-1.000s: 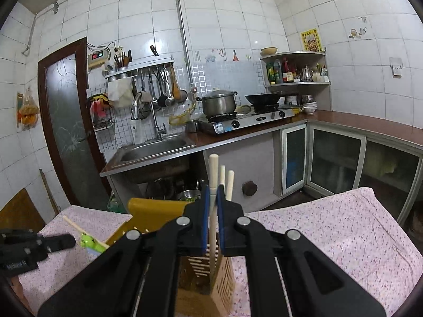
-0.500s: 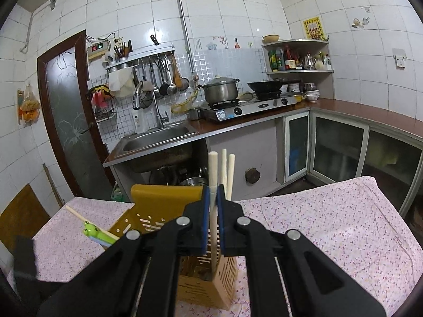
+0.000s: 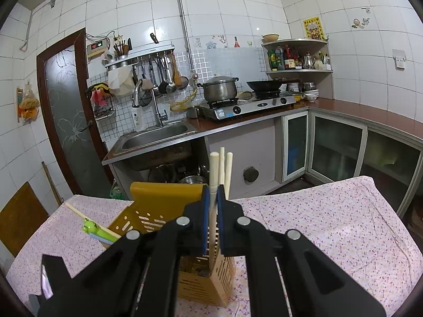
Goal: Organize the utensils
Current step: 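Open the left tool and withdraw it while the right tool holds its chopstick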
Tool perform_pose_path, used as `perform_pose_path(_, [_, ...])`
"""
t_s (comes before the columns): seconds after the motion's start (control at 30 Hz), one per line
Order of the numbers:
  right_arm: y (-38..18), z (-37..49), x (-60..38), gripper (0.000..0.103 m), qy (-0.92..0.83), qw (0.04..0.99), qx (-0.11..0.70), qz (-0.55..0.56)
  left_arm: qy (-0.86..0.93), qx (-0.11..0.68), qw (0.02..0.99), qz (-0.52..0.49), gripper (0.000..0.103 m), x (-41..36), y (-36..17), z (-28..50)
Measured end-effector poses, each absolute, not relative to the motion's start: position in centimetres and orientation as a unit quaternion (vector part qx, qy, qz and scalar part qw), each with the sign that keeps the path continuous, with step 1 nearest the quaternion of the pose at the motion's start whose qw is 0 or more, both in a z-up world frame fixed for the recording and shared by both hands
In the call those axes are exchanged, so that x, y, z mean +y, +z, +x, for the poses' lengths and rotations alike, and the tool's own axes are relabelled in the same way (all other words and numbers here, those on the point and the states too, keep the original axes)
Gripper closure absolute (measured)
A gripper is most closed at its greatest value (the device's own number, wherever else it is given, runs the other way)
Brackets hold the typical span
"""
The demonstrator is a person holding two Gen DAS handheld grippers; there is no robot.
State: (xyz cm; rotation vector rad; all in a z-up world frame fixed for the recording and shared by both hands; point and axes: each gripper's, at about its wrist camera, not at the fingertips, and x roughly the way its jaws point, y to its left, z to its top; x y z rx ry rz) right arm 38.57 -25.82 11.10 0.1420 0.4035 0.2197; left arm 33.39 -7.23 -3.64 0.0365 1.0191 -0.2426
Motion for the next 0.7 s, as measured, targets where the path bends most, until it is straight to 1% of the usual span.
perform_pose_path(0.1, [11.0,38.5,-25.8,0.097,0.11,0.972,0.199,0.067,-0.117,0.483,0.867,0.026,0.093,-7.0,-2.9,33.3])
perform_pose_path(0.33, [11.2,38.1,-25.6,0.097,0.113,0.972,0.198,0.058,-0.112,0.504,0.856,0.036,0.093,-7.3,-4.3,33.8])
perform_pose_path(0.53, [11.3,38.2,-26.0,0.097,0.114,0.971,0.201,0.066,-0.107,0.478,0.871,0.031,0.093,-6.1,-1.8,32.9])
perform_pose_path(0.7, [11.4,38.3,-26.0,0.097,0.115,0.971,0.201,0.067,-0.104,0.503,0.857,0.038,0.092,-6.1,-2.8,33.7])
